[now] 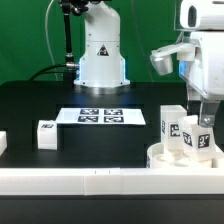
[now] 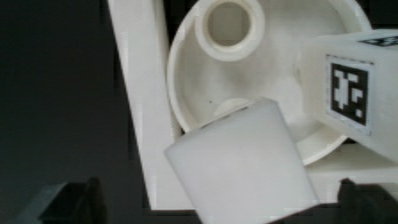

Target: Assemble stool

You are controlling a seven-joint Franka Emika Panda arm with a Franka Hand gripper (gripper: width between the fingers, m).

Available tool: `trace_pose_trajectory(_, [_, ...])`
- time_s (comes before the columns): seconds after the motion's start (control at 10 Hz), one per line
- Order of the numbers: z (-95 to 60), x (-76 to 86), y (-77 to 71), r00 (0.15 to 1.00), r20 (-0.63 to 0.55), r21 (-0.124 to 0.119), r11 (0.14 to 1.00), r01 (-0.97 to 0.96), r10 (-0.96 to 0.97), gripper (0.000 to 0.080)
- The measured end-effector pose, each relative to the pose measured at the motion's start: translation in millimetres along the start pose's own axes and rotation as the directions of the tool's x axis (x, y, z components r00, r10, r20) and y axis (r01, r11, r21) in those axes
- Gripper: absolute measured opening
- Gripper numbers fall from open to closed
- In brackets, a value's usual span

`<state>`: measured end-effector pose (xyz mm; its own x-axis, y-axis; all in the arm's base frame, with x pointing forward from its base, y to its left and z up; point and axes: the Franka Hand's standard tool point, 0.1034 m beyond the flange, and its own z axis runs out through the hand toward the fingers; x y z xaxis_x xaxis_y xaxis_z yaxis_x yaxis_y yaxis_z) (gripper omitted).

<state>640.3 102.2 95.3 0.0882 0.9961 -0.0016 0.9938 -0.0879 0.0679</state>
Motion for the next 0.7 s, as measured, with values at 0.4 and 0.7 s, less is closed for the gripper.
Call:
trace_pose_trajectory(0.4, [5.5, 4.6, -2.9, 0.974, 0.033, 0.007, 0.975, 0.223, -0.223, 0.0649])
trace_pose_trajectory(0.7, [7.9, 5.8, -4.5, 0.976, 0.032, 0.011, 0.977, 0.214, -0.215, 0.0638])
